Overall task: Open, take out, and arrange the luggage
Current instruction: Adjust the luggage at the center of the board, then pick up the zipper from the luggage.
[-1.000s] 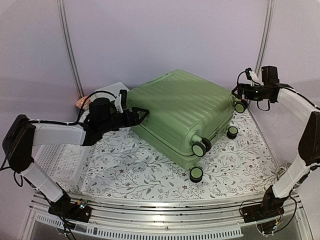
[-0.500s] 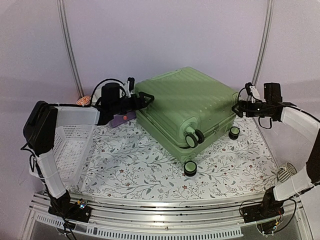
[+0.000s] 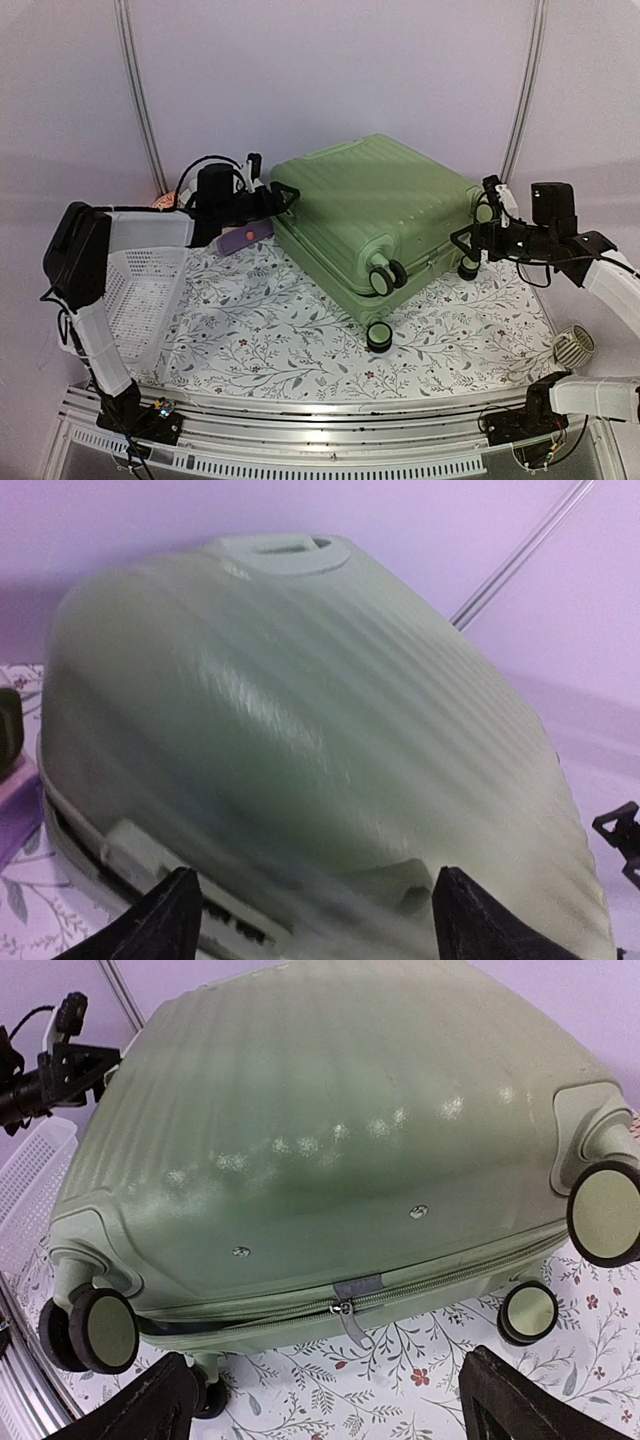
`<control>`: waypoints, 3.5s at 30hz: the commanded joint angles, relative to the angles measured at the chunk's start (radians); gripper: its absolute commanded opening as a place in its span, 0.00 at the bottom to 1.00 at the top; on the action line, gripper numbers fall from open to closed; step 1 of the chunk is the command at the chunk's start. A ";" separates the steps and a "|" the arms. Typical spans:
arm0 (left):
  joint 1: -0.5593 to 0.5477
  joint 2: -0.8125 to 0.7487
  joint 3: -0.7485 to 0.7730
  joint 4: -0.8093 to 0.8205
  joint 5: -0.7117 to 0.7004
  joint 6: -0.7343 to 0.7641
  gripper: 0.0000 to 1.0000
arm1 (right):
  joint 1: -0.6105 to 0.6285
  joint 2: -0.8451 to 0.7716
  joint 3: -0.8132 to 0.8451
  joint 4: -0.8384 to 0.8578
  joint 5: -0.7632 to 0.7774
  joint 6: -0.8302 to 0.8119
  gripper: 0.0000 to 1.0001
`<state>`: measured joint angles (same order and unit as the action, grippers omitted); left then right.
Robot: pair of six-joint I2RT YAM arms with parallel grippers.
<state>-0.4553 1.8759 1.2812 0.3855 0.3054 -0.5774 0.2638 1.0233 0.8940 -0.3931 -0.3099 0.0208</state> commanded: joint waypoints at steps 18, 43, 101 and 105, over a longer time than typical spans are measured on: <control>-0.119 -0.520 -0.420 -0.061 0.007 0.077 0.81 | 0.289 0.011 -0.133 0.116 0.037 0.149 0.92; -0.282 -0.628 -0.549 -0.068 -0.049 0.171 0.80 | 0.829 0.476 0.175 0.223 0.205 0.020 0.95; -0.716 -0.356 -0.453 -0.024 -0.634 -0.141 0.92 | 0.356 0.047 -0.540 0.736 0.284 0.214 0.82; -0.717 -0.367 -0.466 -0.019 -0.646 -0.148 0.89 | 0.330 0.047 -0.559 0.793 0.243 0.192 0.69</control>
<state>-1.1645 1.5227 0.8349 0.3389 -0.3054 -0.7265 0.6147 1.0801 0.3546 0.2951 0.0086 0.2424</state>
